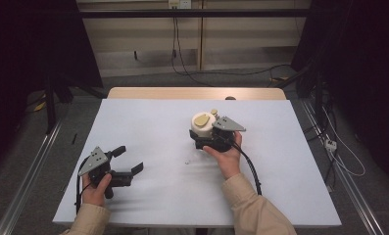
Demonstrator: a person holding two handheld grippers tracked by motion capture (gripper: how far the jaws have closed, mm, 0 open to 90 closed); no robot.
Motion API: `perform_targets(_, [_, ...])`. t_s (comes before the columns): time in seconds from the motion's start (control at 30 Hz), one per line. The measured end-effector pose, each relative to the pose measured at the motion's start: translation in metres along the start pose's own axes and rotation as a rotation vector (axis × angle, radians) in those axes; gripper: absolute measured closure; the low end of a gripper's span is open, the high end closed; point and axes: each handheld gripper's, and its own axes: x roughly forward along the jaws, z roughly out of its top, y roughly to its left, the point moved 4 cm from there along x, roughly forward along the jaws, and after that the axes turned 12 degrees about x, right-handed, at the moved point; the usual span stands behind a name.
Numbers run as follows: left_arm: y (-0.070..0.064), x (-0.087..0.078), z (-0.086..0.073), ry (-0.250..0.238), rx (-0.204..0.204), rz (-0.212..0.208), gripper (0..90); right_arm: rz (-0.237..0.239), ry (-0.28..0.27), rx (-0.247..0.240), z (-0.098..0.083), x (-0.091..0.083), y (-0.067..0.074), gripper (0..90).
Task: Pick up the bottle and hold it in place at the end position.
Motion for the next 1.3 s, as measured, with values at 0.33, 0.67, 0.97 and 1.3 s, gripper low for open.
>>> perform_targets(0.33, [-0.001, 0.000, 0.000, 0.000, -0.003, -0.003, 3.7, 0.000, 0.012, 0.008, -0.003, 0.009, -0.001, 6.6])
perform_targets(0.67, [-0.001, 0.000, -0.001, 0.004, -0.001, -0.002, 3.7, -0.003, 0.027, 0.024, -0.007, 0.013, -0.003, 6.6])
perform_targets(0.97, [-0.001, 0.000, -0.001, 0.003, -0.002, -0.004, 3.7, 0.017, 0.056, 0.027, -0.014, 0.018, 0.000, 6.6])
perform_targets(1.3, [-0.002, -0.002, 0.000, 0.003, 0.006, -0.003, 3.7, 0.039, 0.057, 0.008, -0.013, 0.022, 0.009, 6.5])
